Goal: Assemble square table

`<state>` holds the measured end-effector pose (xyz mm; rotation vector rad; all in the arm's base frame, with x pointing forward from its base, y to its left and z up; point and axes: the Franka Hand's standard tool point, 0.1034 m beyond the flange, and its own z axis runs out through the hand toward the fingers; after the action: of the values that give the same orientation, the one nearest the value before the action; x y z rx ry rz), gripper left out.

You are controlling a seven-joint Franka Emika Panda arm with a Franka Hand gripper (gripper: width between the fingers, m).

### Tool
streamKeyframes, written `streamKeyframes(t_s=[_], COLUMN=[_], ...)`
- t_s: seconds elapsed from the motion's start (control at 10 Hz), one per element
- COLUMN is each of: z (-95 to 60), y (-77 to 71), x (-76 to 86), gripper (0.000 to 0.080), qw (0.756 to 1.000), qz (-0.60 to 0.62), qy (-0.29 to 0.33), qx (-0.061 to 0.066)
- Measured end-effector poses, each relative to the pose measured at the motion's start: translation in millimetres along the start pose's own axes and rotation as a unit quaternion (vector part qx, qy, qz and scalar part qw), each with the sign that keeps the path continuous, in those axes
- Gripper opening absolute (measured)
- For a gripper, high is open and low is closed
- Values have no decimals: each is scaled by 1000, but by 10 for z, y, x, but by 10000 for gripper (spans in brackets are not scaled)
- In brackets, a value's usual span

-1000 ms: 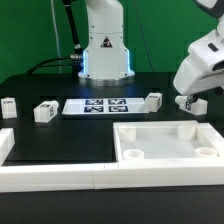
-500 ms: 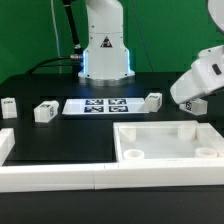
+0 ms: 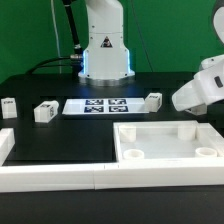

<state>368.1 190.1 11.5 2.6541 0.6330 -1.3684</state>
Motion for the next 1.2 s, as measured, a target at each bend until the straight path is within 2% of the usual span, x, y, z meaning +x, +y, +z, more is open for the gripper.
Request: streamKeyframes(t_s=[0.2,0.4,0.5,1.1,1.2], z=[4,5,6,-18,-271], y=[26,26,26,32,97], x=[27,28,27,13,-126], gripper=[648,375,289,290,291], qw=[1000,1000,1000,1000,1000], qz=[-7,-7,-7,-8,-9], qy=[7,7,6,4,-6], qx=[2,2,2,3,7])
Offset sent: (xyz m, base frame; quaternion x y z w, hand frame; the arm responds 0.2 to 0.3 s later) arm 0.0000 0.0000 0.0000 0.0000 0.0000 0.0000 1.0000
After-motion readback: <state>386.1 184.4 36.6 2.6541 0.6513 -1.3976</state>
